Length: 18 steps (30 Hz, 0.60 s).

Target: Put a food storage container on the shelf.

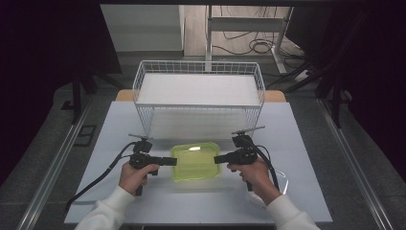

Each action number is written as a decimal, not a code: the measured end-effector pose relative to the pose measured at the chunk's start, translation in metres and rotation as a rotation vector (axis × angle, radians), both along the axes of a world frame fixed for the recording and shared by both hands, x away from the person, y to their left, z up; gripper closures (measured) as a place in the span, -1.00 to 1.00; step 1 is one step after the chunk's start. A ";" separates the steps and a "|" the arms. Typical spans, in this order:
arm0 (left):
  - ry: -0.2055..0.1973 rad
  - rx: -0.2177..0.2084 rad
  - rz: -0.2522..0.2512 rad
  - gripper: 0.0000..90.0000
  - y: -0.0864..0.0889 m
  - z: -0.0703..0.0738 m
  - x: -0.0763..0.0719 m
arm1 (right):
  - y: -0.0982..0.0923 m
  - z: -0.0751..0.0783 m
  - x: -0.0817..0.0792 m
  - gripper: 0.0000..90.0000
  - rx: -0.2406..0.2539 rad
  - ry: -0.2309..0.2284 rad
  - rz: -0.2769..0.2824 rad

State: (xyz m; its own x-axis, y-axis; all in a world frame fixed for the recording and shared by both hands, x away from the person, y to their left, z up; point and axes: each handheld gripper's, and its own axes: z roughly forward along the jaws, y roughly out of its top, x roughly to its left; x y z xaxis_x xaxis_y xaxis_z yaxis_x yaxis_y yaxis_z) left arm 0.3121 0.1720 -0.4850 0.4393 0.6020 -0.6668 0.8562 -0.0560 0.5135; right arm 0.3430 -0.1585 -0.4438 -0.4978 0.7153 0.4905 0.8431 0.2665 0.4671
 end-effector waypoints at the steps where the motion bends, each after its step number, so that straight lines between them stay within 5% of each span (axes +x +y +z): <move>1: -0.014 -0.009 -0.002 0.71 0.000 0.003 -0.001 | -0.002 0.002 -0.002 0.73 0.004 -0.018 0.008; 10: -0.067 -0.063 -0.024 0.71 0.004 0.018 -0.006 | -0.009 0.014 -0.009 0.73 0.045 -0.069 0.026; 13: -0.116 -0.025 -0.033 0.71 0.000 0.028 -0.010 | -0.011 0.019 -0.013 0.73 0.053 -0.108 0.036; 18: -0.166 -0.039 -0.039 0.70 -0.001 0.042 -0.013 | -0.017 0.028 -0.018 0.73 0.086 -0.152 0.045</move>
